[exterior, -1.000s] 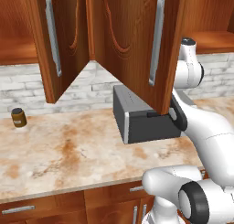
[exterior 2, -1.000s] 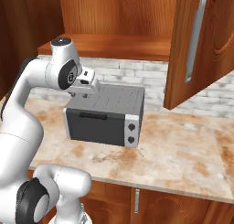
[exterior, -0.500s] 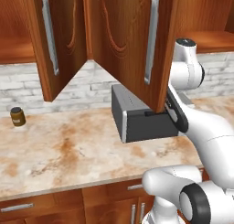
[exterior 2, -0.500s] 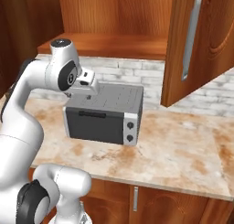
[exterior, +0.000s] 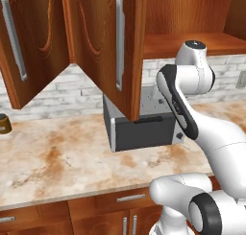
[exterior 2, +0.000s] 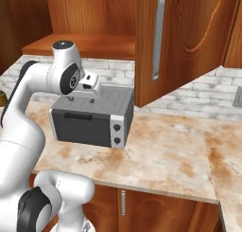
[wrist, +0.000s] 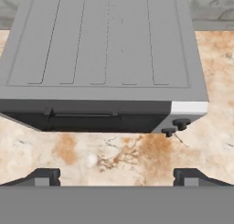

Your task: Close all open cabinet doors.

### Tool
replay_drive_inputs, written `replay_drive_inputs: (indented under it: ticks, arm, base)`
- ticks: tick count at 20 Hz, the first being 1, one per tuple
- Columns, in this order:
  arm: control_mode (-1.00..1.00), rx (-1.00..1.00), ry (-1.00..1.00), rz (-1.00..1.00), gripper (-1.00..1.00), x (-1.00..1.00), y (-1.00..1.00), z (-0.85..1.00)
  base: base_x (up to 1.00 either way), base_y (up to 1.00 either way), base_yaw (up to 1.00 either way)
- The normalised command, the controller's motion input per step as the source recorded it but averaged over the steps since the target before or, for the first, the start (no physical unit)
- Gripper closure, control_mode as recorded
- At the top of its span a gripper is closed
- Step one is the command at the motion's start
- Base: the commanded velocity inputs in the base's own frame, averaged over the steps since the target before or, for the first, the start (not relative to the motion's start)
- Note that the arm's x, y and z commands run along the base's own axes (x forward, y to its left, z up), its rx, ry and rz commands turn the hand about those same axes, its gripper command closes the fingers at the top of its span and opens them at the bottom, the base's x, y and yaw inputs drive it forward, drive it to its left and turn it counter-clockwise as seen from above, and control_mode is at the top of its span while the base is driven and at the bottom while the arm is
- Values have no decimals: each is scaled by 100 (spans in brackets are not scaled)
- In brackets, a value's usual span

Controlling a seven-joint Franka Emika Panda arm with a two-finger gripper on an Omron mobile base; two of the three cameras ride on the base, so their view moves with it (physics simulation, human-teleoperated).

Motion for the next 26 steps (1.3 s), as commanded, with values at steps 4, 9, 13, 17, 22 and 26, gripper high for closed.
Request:
replay_drive_inputs:
  ticks: [4,9,13,17,22,26]
  arm:
    - [100,0,0,0,-100,0,0,0]
    - [100,0,0,0,-100,0,0,0]
    - [100,0,0,0,-100,0,0,0]
    - [100,0,0,0,-100,0,0,0]
    - [100,0,0,0,-100,0,0,0]
    - [100,0,0,0,-100,0,0,0]
  base:
    - [-26,-12,0]
    - [-18,0,0]
    - [-6,0,0]
    - [0,0,0]
    - [0,0,0]
    - [-2,0,0]
